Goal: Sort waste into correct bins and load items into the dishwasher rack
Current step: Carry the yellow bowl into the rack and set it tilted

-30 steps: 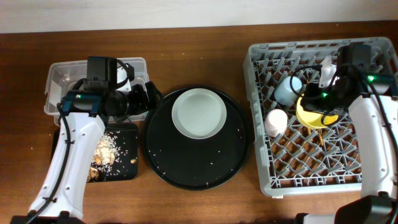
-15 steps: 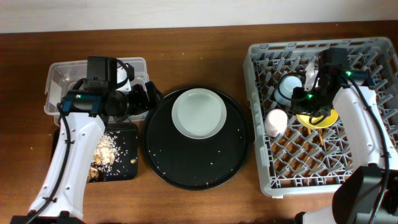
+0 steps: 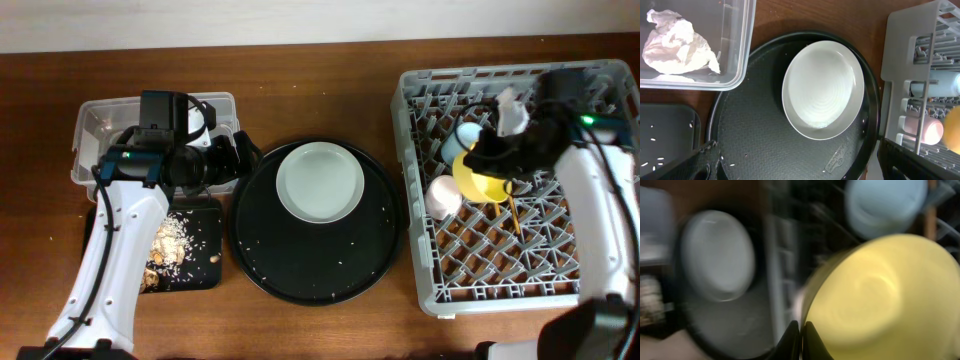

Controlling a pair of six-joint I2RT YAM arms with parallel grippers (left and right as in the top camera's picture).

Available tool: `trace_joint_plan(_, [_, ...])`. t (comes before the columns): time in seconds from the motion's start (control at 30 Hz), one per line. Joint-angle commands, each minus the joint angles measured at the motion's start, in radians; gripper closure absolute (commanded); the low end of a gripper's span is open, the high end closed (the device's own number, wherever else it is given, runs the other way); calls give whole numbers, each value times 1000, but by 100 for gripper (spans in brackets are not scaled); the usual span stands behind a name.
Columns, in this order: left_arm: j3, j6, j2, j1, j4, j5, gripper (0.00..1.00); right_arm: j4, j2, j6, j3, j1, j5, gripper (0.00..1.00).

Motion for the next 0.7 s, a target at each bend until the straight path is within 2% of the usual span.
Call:
trace_joint_plan(0.0, [2, 13, -2, 1, -2, -3, 1, -46, -45, -139, 27, -107, -335, 96])
trace_joint_plan(0.1, [2, 13, -2, 0, -2, -3, 1, -127, -42, -261, 26, -219, -470, 96])
trace_joint_plan(0.23, [2, 13, -2, 1, -2, -3, 1, -177, -29, -351, 8, -331, -487, 96])
trace_joint_plan(0.4, [2, 13, -2, 1, -2, -3, 1, -129, -6, -387, -92, -401, -605, 96])
trace_joint_plan(0.5, [2, 13, -2, 1, -2, -3, 1, -116, 19, -453, -138, -426, -753, 96])
trace_joint_plan(0.67, [2, 13, -2, 0, -2, -3, 1, -109, 69, -454, -159, -428, -754, 96])
